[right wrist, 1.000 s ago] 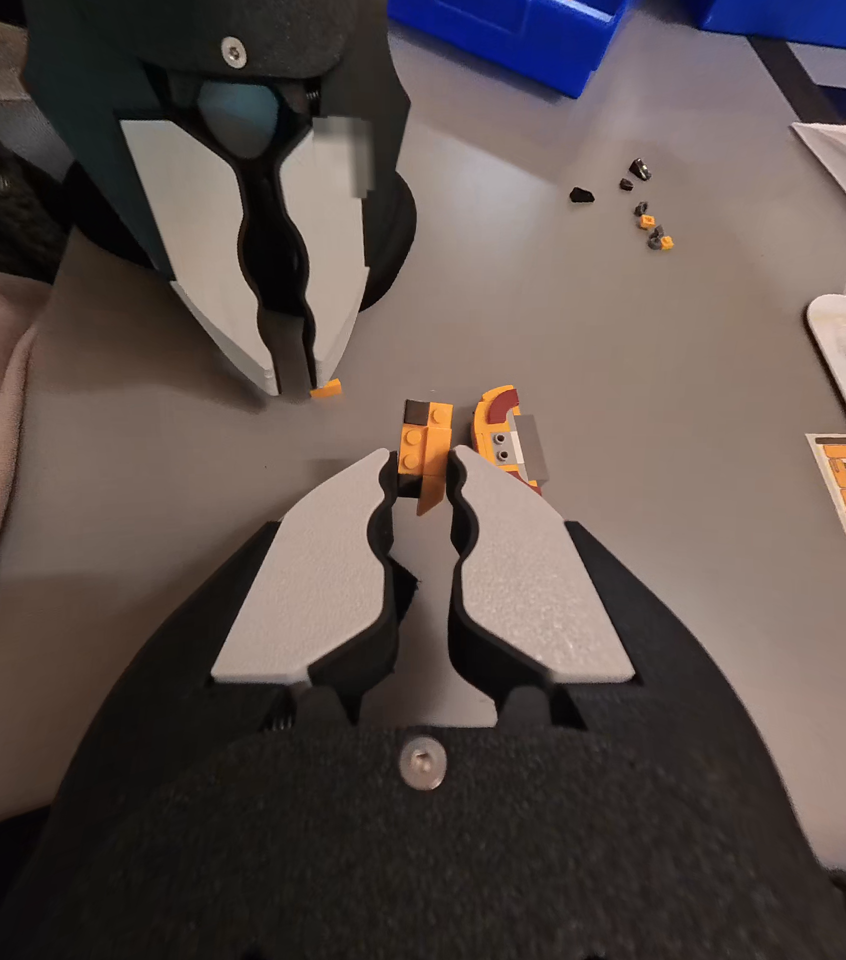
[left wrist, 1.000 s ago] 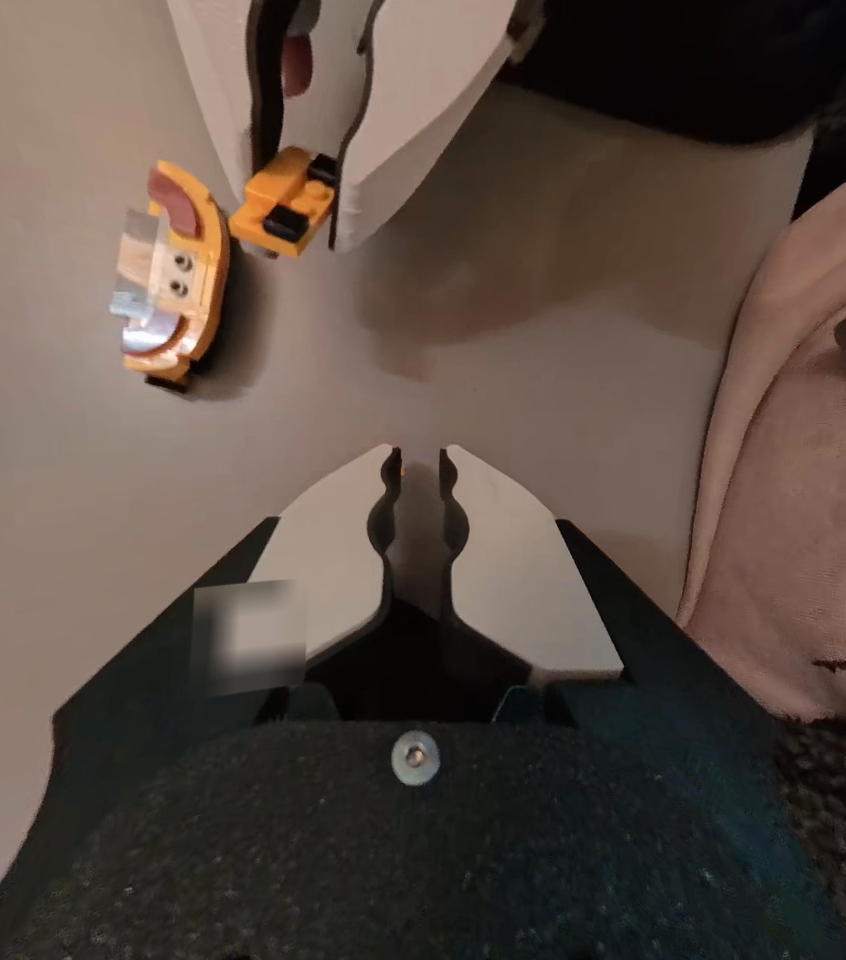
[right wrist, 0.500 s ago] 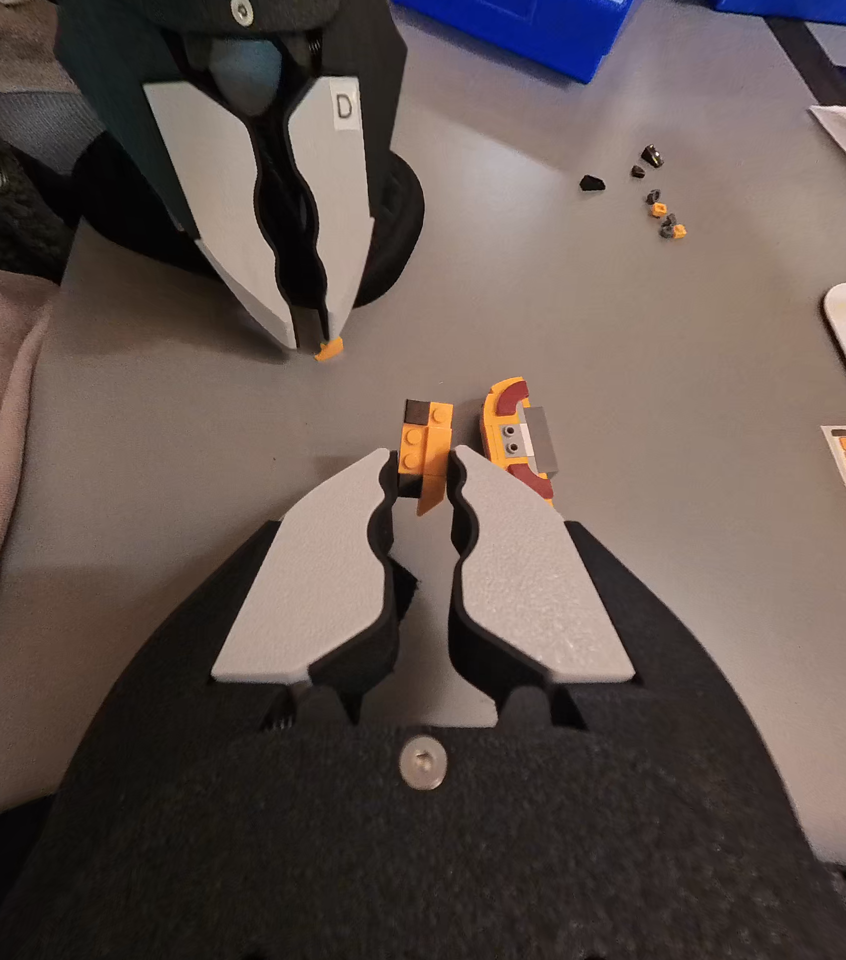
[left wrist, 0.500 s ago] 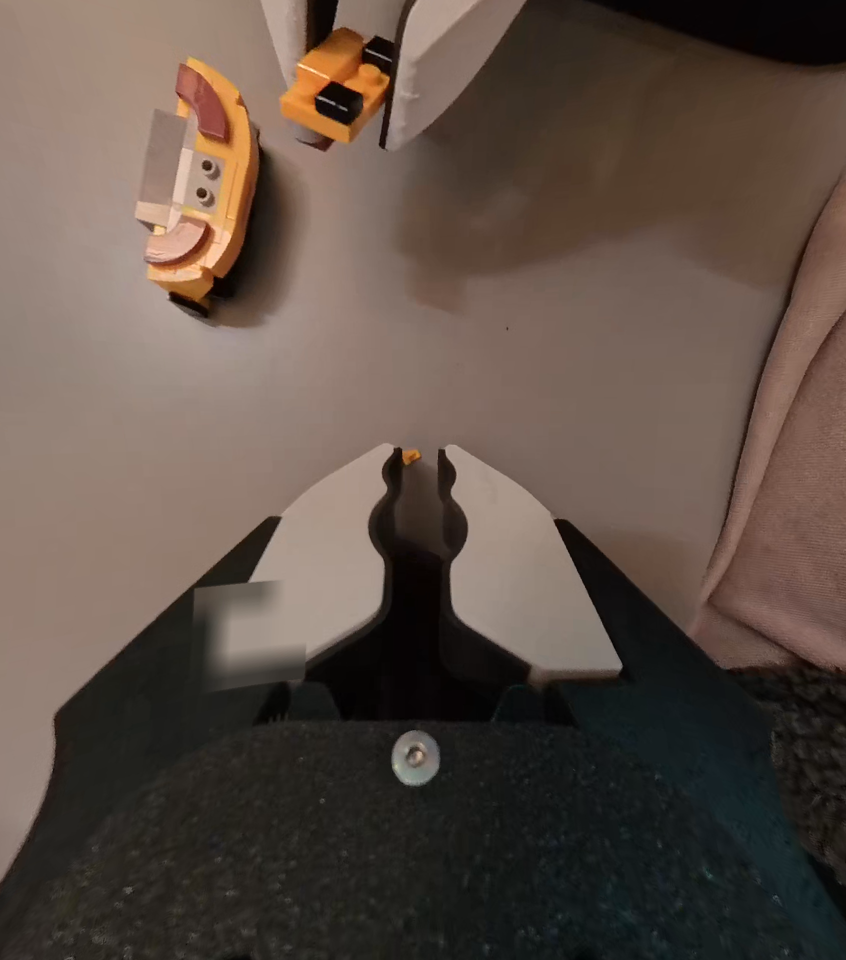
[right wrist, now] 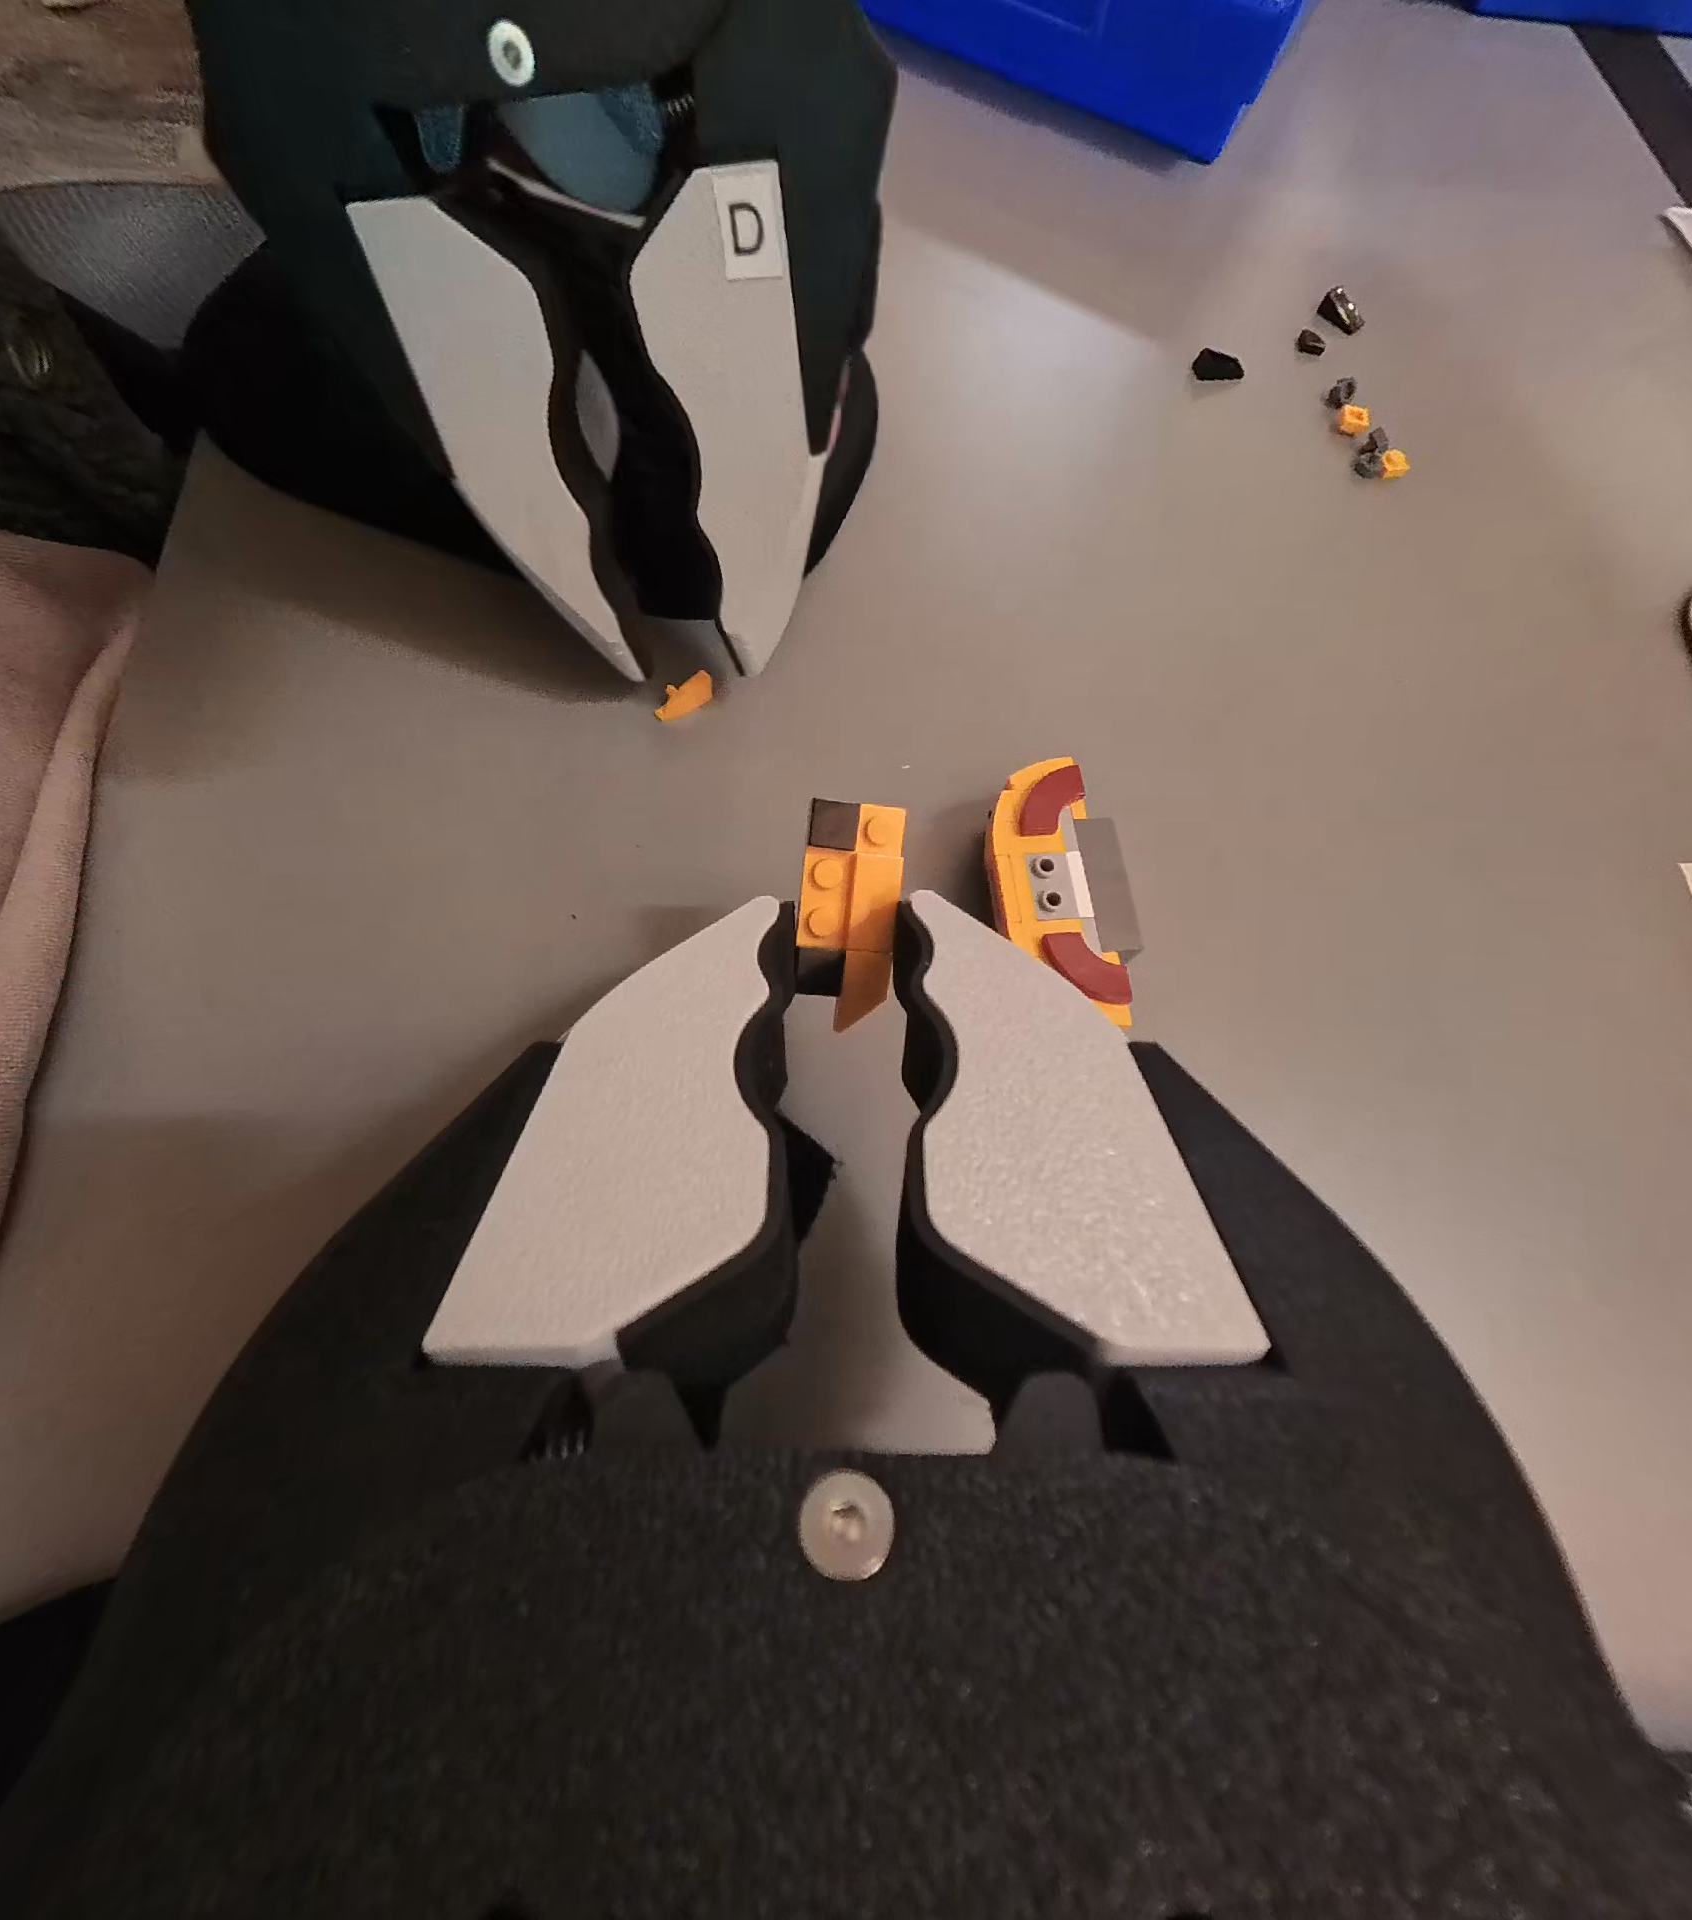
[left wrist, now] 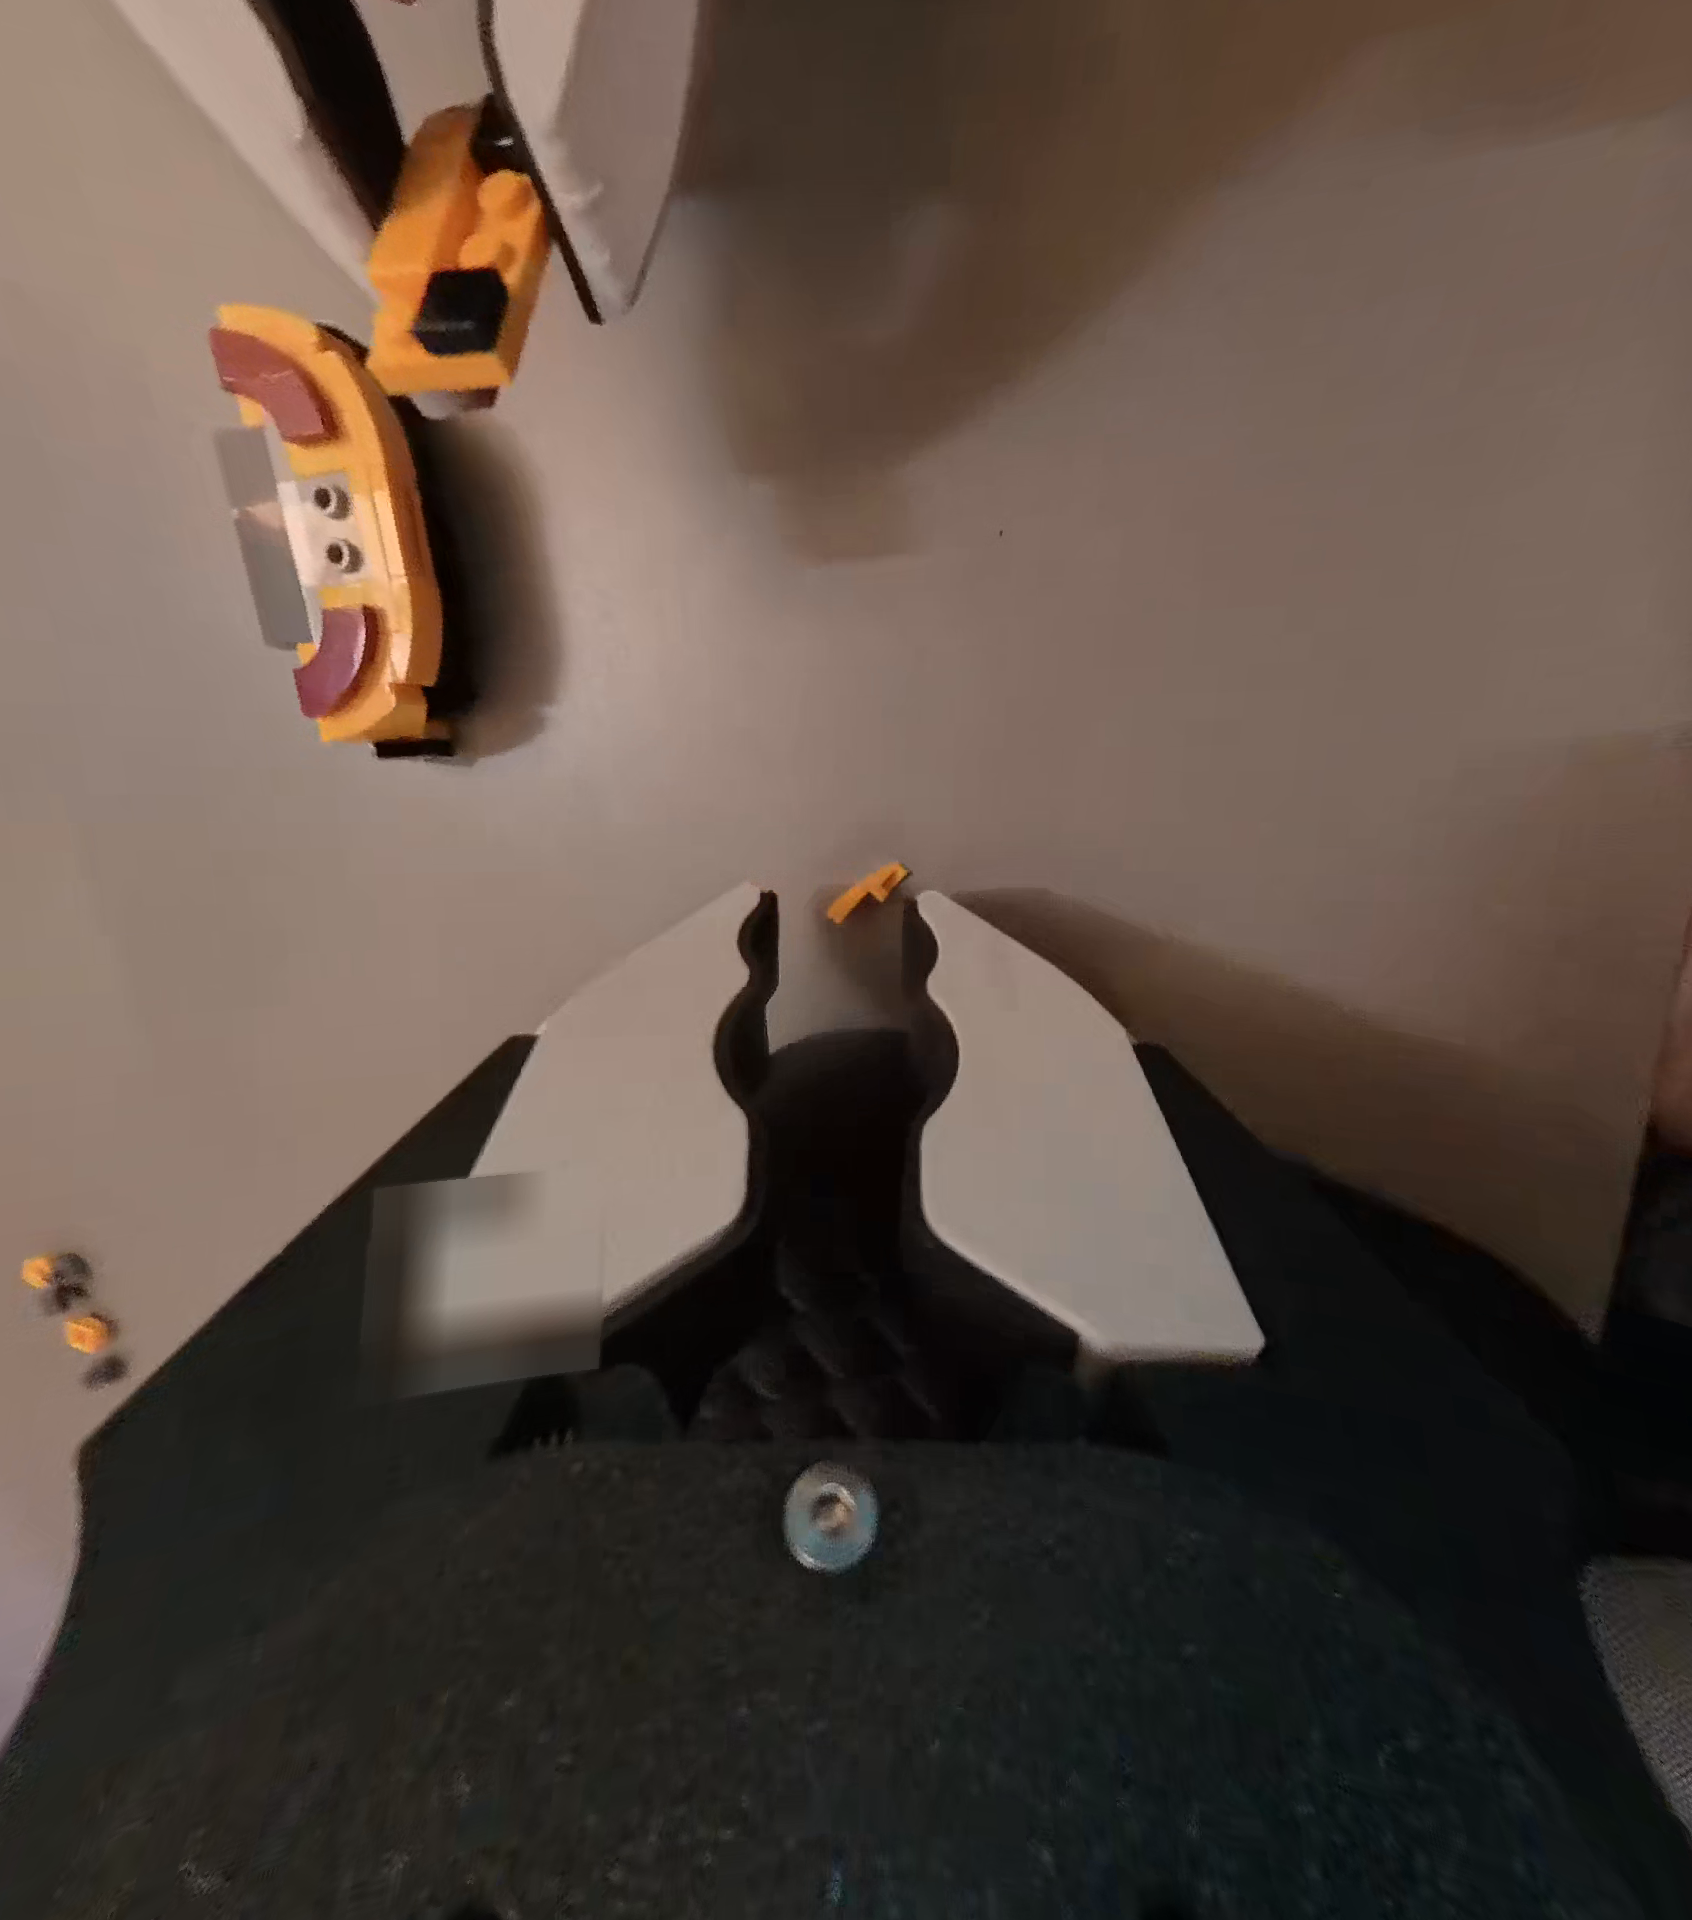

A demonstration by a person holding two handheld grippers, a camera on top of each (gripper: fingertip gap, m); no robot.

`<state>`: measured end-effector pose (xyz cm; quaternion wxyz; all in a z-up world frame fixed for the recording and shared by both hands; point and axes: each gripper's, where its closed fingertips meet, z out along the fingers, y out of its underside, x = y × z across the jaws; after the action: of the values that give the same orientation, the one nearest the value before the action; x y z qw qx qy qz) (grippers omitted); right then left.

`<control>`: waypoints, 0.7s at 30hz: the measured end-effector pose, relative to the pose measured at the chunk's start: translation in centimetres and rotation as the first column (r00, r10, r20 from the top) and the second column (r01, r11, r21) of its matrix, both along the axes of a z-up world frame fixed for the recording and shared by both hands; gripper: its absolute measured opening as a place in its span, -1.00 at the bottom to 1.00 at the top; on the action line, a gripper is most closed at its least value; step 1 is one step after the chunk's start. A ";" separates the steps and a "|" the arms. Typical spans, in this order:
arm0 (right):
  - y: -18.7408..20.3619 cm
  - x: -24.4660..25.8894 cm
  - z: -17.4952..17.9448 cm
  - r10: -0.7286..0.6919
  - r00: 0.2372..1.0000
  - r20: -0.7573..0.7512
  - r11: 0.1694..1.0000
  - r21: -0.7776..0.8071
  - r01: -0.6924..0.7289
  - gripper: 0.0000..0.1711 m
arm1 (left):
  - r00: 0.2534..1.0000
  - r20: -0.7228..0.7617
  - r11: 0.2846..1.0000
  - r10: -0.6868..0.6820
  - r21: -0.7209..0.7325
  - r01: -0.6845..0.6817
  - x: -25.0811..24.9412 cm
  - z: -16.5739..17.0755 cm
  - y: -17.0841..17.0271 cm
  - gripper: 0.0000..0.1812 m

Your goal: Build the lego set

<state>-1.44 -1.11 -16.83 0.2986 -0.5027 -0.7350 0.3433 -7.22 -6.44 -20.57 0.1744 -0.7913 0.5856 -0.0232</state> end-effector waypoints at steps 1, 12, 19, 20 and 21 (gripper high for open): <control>0.0 0.0 0.0 0.000 1.000 0.003 1.000 -0.001 0.000 -0.79 | 0.999 -0.014 0.999 -0.033 -0.005 0.033 0.0 0.0 0.1 -0.84; 2.2 0.3 0.4 -0.097 0.995 -0.009 0.995 -0.029 0.097 -0.80 | 0.974 -0.129 0.937 -0.186 0.275 0.215 1.5 -0.3 4.1 -1.00; 1.9 0.3 0.2 -0.082 0.997 0.001 0.996 -0.033 0.082 -0.79 | 0.951 0.016 0.950 -0.309 0.056 0.308 0.4 0.5 0.2 -0.85; 1.8 0.3 0.2 -0.081 0.997 0.001 0.996 -0.034 0.080 -0.79 | 0.940 -0.004 0.939 -0.342 0.047 0.341 0.4 0.4 0.2 -0.83; 1.8 0.3 0.2 -0.080 0.997 0.001 0.996 -0.035 0.080 -0.79 | 0.926 -0.027 0.926 -0.376 0.027 0.377 0.3 0.1 0.2 -0.81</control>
<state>-1.18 0.68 -16.59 0.3034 -0.5366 -0.7083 0.3439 -6.90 -6.25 -20.44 0.1730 -0.6616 0.7286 -0.0386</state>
